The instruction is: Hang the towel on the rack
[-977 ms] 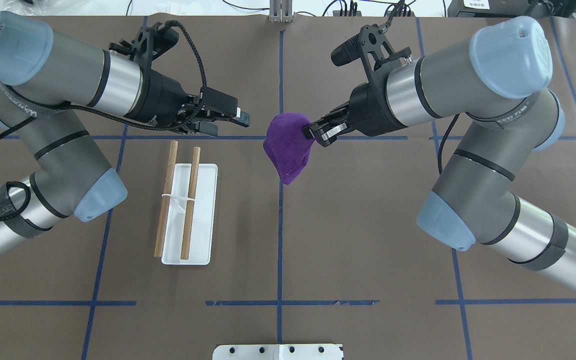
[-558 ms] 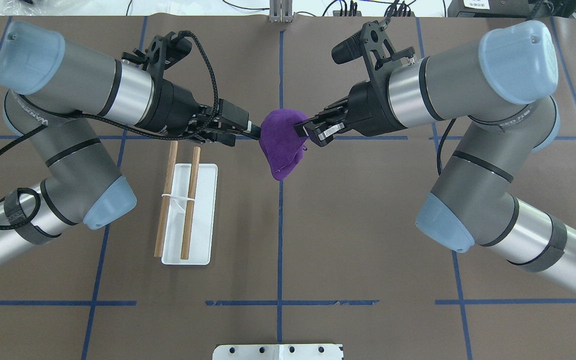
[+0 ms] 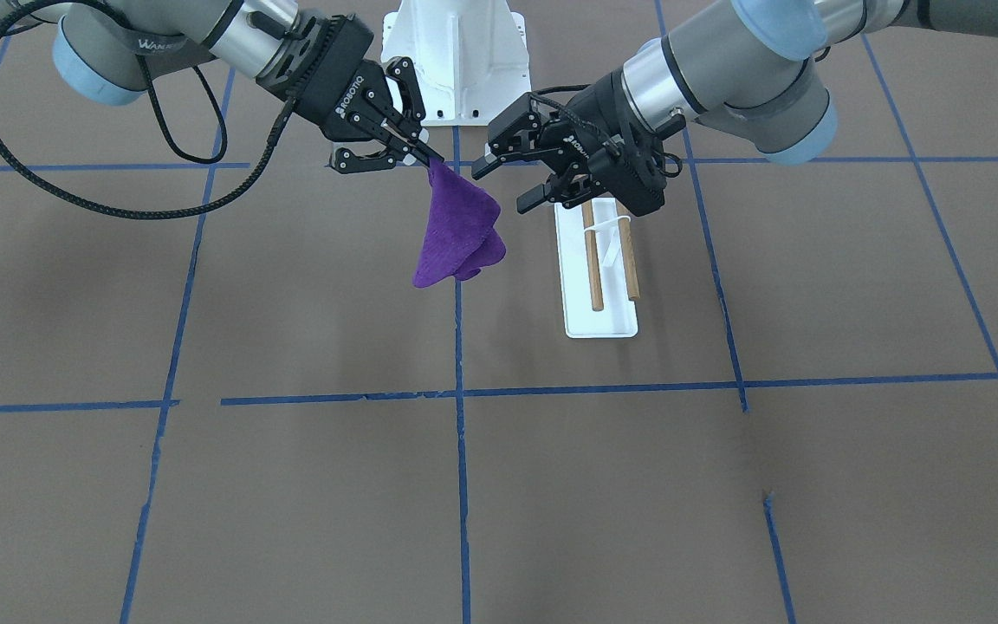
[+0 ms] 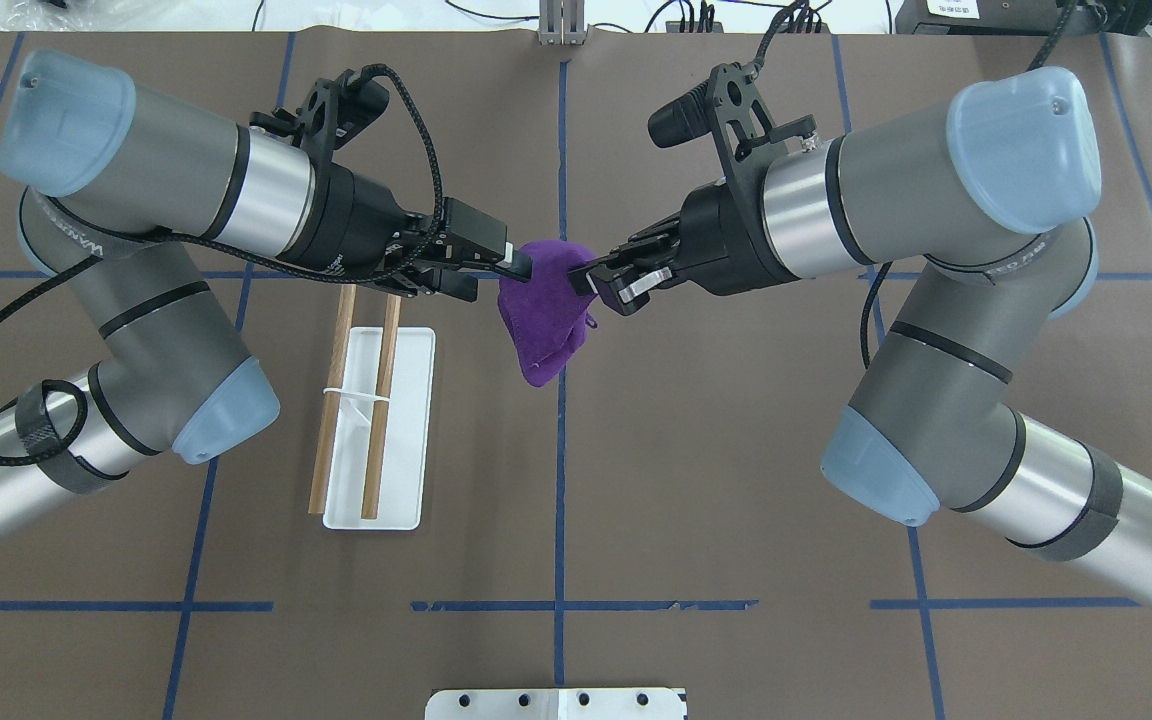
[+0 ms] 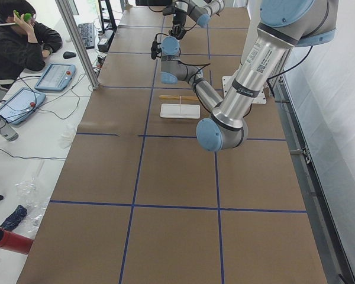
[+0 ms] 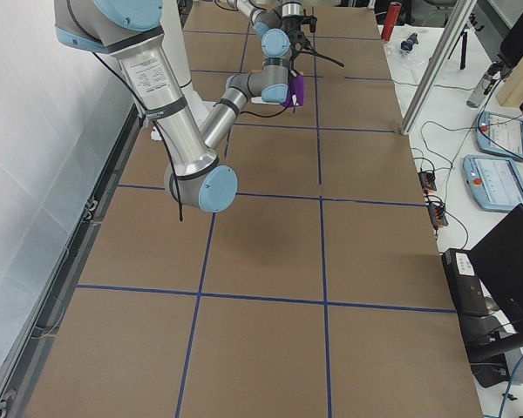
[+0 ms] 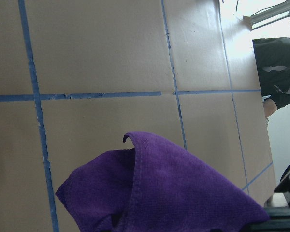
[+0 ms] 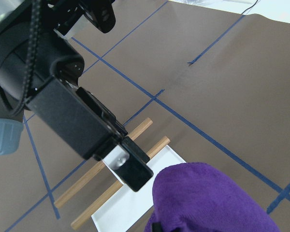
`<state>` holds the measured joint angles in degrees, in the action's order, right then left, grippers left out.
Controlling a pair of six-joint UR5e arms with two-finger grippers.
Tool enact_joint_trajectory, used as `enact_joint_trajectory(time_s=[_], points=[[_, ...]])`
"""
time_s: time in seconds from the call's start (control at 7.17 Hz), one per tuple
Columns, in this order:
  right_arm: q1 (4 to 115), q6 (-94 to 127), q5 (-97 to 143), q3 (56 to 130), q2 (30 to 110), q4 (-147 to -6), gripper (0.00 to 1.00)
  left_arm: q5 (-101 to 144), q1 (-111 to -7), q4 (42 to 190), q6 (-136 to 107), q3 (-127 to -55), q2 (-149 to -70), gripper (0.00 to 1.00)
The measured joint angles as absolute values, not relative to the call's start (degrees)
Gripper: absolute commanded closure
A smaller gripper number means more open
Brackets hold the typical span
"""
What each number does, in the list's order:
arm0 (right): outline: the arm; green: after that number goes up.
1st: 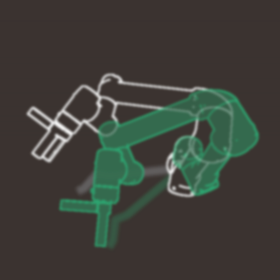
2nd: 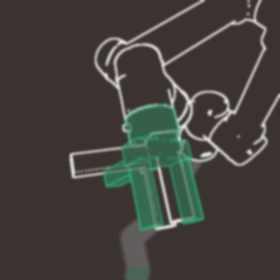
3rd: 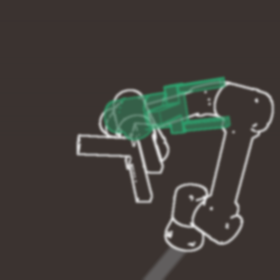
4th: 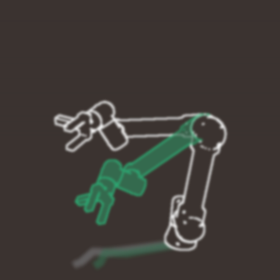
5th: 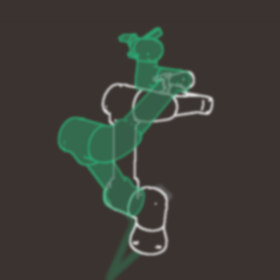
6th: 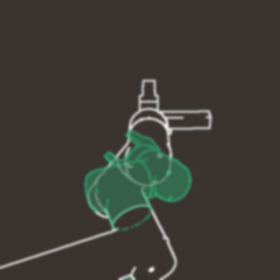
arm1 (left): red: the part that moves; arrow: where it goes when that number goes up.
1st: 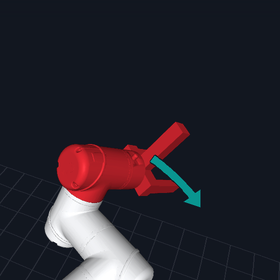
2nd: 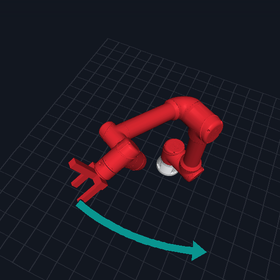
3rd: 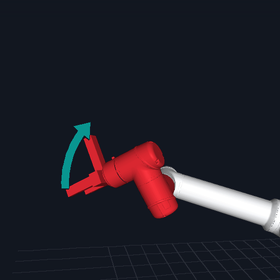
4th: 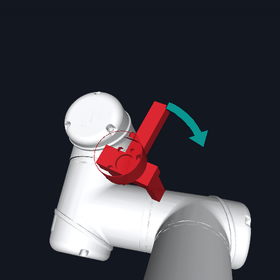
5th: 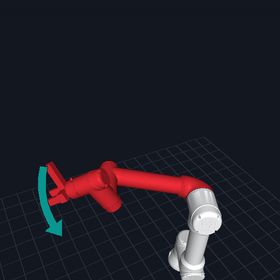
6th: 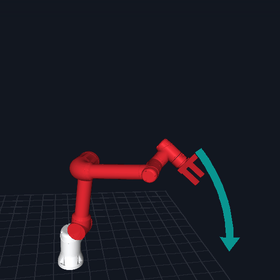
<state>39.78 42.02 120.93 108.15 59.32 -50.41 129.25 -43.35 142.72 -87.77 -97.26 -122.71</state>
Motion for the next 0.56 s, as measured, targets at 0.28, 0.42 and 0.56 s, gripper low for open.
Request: enact_joint_trajectory(time_s=[0.28, 0.42, 0.56], points=[[40.13, 41.54, 120.95, 109.3, 59.14, -54.02, 1.0, 129.18, -46.18, 136.58, -91.65, -96.68, -122.72, 0.01], [40.2, 41.34, 120.7, 109.73, 59.01, -55.39, 1.0, 129.12, -46.87, 130.66, -92.02, -96.63, -123.31, 0.01], [39.91, 41.26, 119.73, 109.91, 58.69, -55.93, 1.0, 129.13, -47.13, 126.28, -92.4, -96.61, -124.07, 0.02]])
